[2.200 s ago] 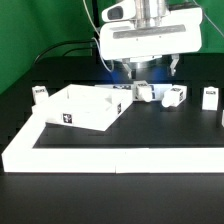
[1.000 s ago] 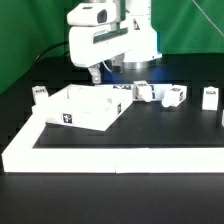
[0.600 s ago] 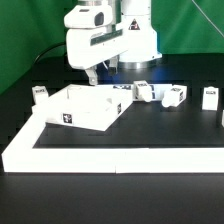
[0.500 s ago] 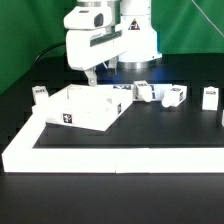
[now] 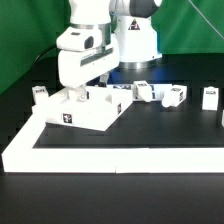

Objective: Assemble one leg

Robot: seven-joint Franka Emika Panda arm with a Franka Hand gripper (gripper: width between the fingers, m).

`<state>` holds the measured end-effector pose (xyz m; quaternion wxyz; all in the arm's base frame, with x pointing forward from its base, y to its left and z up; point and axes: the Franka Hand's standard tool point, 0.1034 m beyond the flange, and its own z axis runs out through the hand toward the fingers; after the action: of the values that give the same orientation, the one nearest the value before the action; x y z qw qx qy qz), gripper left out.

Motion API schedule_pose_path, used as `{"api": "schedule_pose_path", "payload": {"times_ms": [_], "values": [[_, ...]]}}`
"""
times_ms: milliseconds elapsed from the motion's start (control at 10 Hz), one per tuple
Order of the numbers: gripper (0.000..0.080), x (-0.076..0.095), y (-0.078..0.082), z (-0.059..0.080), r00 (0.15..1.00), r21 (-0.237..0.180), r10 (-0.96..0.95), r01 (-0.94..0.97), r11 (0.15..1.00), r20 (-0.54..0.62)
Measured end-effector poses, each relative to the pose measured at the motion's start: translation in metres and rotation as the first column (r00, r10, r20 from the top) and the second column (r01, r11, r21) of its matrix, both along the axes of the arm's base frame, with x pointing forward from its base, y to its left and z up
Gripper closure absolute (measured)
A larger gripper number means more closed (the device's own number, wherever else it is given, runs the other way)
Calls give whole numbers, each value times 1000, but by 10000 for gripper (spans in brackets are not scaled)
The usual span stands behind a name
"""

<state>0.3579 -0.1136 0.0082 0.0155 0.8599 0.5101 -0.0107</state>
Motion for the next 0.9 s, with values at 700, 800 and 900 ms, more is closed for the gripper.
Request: {"api": "schedule_pose_path", "payload": {"times_ms": [700,800,900], "values": [[591,3,7,2,999,4,-37,37,999,8],[718,3,7,2,999,4,-37,37,999,8],[718,3,6,2,999,4,-45,45,999,8]]}}
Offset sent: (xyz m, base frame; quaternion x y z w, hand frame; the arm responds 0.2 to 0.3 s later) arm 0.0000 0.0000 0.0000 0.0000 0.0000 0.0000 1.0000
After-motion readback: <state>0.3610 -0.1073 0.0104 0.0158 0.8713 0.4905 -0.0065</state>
